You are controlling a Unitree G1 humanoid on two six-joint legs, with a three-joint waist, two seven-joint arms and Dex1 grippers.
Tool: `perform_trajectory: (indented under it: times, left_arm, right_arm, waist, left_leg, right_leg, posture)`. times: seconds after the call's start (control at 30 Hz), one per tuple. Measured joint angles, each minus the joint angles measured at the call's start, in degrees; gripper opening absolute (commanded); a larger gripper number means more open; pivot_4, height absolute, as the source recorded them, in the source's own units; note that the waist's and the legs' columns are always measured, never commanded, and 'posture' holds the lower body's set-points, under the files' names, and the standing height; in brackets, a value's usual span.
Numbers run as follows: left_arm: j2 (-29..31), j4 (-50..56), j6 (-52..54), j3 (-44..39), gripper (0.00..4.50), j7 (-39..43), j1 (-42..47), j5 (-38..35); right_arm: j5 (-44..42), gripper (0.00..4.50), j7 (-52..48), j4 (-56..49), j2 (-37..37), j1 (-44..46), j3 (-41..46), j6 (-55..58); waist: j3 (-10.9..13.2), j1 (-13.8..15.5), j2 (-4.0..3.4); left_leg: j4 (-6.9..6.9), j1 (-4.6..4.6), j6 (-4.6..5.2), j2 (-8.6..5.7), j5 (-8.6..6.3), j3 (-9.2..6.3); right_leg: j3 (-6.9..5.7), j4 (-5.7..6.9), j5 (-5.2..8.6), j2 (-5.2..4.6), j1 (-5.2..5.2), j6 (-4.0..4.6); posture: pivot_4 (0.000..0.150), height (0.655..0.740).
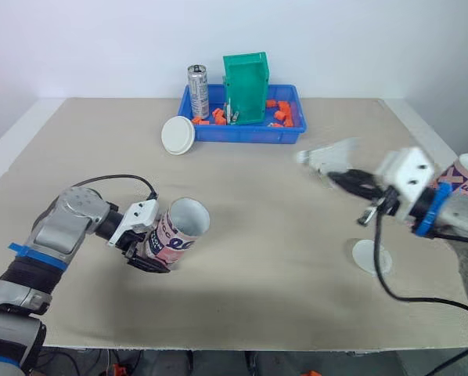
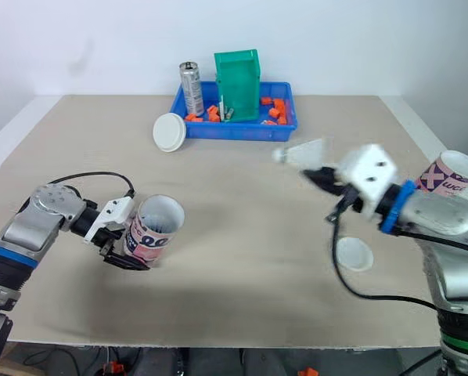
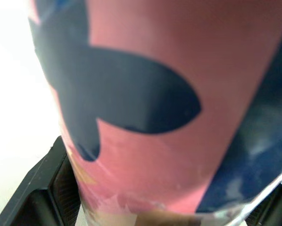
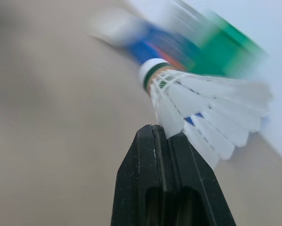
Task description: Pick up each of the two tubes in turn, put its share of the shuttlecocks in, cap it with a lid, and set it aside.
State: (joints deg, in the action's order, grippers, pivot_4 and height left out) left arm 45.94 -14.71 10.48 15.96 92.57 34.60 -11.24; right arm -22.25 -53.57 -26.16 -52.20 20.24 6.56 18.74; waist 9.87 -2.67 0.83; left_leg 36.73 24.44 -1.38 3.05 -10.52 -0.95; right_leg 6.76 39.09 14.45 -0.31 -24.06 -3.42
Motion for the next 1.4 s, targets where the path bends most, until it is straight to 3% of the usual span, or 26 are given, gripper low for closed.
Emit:
perform_trajectory:
  times: [0.3, 0.67, 0.77, 0.87, 0.93, 1.0, 1.1, 1.3, 1.4]
  left_arm:
    - [0.0, -0.5, -0.7, 1.2, 3.95, 0.0, 1.1, -0.3]
    - [0.0, -0.1, -0.5, 0.9, 3.95, 0.0, 0.8, -0.4]
    - [0.0, 0.1, -0.5, 0.9, 3.95, 0.0, 0.8, -0.4]
    - [0.0, 0.1, -0.5, 0.8, 3.95, 0.0, 0.7, -0.4]
    - [0.0, 0.2, -0.4, 0.5, 3.95, 0.0, 0.5, -0.4]
    - [-0.1, 0.2, -0.3, 0.4, 3.95, 0.0, 0.4, -0.4]
    - [-0.3, 0.3, -0.3, 0.3, 3.95, -0.1, 0.3, -0.3]
    - [-0.7, 1.3, -0.1, -0.6, 3.95, -1.0, -0.8, -0.4]
    - [-0.4, 1.4, -0.1, -0.8, 3.95, -0.9, -1.0, -0.2]
  right_arm:
    - [4.8, 0.06, -11.0, 0.1, 3.5, 19.0, -16.2, -7.5]
    - [13.3, 0.06, -14.8, 7.6, 12.7, 25.3, -28.2, -12.3]
    - [14.0, 1.03, -15.7, 8.9, 14.0, 27.2, -29.1, -11.8]
    - [12.4, 2.46, -17.6, 8.9, 14.0, 28.1, -29.0, -9.2]
    - [9.7, 3.06, -18.7, 8.6, 13.9, 28.0, -28.3, -6.4]
    - [5.9, 3.99, -19.0, 7.2, 13.9, 27.8, -26.0, -3.7]
    - [2.8, 3.99, -18.0, 5.8, 13.2, 26.3, -21.8, -1.3]
    - [7.4, 3.99, -4.2, 12.3, 9.0, 7.2, -7.6, 0.1]
    - [8.7, 3.99, 2.2, 13.7, 9.2, 2.7, -2.6, 0.7]
  waist:
    - [0.0, 0.3, 0.06]
    - [0.0, 0.3, 0.06]
    - [0.0, 0.3, 0.06]
    - [0.0, 0.3, 0.06]
    - [0.0, 0.3, 0.06]
    - [0.0, 0.3, 0.06]
    - [0.0, 0.4, 0.08]
    - [0.0, 1.0, 0.27]
    - [0.0, 0.9, 0.16]
  left_leg:
    - [0.04, 0.16, 0.0, -0.03, 0.0, -0.06]
    - [0.05, 0.23, 0.01, -0.02, 0.02, -0.13]
    - [0.04, 0.26, 0.0, -0.03, 0.02, -0.14]
    - [0.03, 0.26, 0.0, -0.03, 0.02, -0.18]
    - [0.03, 0.26, 0.0, -0.02, 0.02, -0.2]
    - [0.03, 0.26, 0.0, -0.02, 0.02, -0.23]
    - [0.03, 0.25, 0.0, -0.03, 0.02, -0.27]
    - [0.02, 0.29, 0.0, -0.08, 0.02, -0.21]
    - [-0.06, 0.22, 0.0, -0.07, 0.02, -0.24]
  right_leg:
    - [-0.1, -0.02, 0.05, -0.06, -0.08, 0.05]
    - [-0.18, 0.0, 0.03, -0.04, -0.13, 0.07]
    - [-0.18, 0.0, 0.07, -0.05, -0.13, 0.06]
    - [-0.22, 0.0, 0.09, -0.05, -0.12, 0.08]
    - [-0.24, 0.0, 0.08, -0.04, -0.13, 0.09]
    - [-0.26, 0.01, 0.08, -0.04, -0.12, 0.1]
    - [-0.29, 0.0, 0.1, -0.04, -0.07, 0.09]
    - [-0.27, -0.02, 0.14, -0.1, -0.12, 0.1]
    - [-0.27, 0.03, 0.01, -0.05, -0.12, -0.11]
  posture:
    - [0.15, 0.7083]
    - [0.15, 0.7083]
    - [0.15, 0.7083]
    - [0.15, 0.7083]
    - [0.15, 0.7083]
    - [0.15, 0.7083]
    - [0.15, 0.7083]
    - [0.15, 0.7083]
    - [0.15, 0.7083]
